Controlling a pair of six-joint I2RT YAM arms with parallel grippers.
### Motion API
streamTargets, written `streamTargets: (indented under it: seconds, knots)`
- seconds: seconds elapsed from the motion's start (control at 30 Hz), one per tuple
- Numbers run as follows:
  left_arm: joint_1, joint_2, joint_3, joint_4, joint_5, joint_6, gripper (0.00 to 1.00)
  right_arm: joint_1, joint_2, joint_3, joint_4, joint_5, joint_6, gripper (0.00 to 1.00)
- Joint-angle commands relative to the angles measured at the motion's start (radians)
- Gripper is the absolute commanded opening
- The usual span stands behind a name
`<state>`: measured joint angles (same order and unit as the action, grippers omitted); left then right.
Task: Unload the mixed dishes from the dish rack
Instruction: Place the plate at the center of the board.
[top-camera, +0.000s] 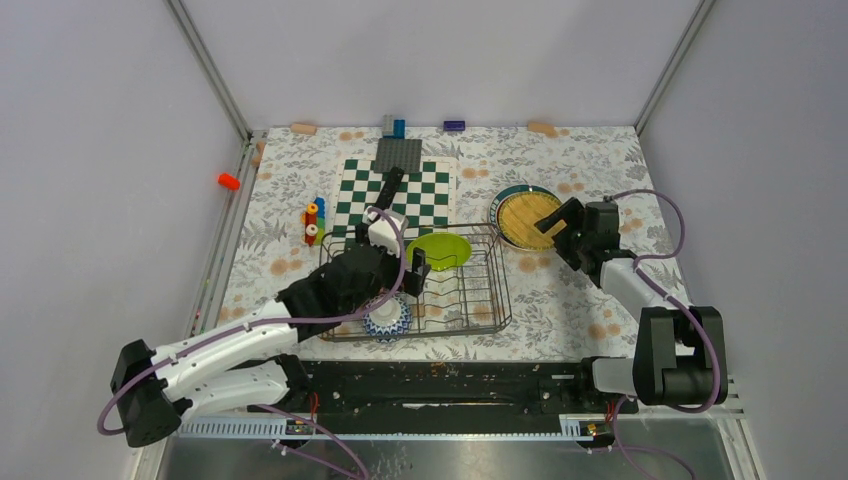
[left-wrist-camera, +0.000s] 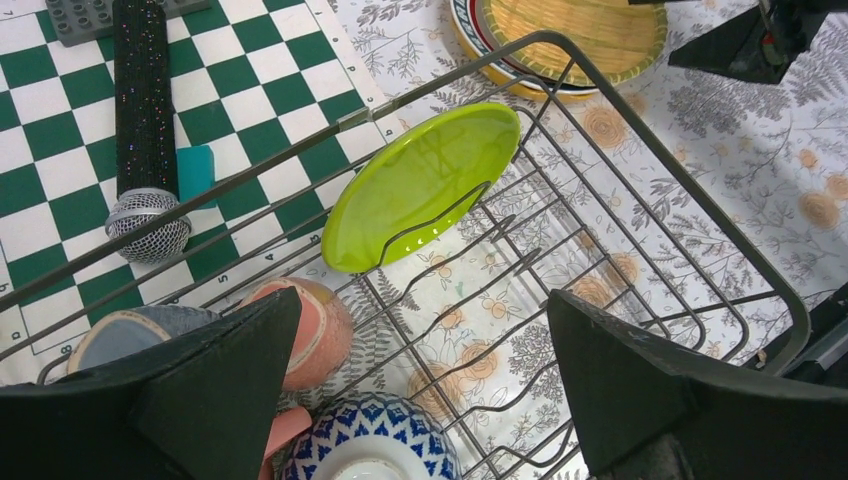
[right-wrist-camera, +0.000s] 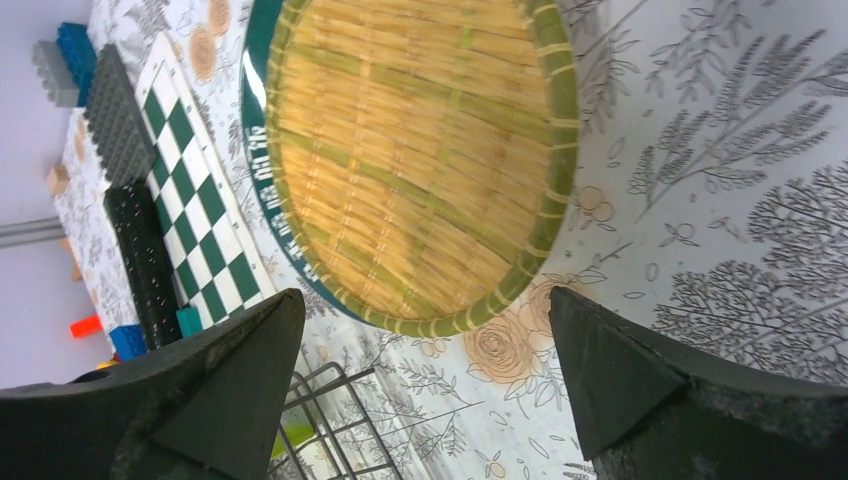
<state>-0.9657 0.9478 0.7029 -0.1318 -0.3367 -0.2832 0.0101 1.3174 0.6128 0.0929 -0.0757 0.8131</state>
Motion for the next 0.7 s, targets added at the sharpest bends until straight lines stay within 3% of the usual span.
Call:
streamTargets:
  seconds: [0.0, 0.33, 0.67]
  knots:
    - [0.013, 0.045, 0.082, 0.012, 0.002, 0.056, 0.99, -0.004, 0.003, 0.02, 0.078, -0.07, -0.048, 1.0]
    - [0.065, 0.203, 0.193, -0.014, 0.11, 0.12, 0.99, -0.003, 0.074, 0.053, 0.094, -0.134, -0.053, 1.0]
    - [0.129, 0.318, 0.264, -0.005, 0.24, 0.248, 0.99, -0.004, -0.189, -0.051, 0.059, -0.079, -0.054, 1.0]
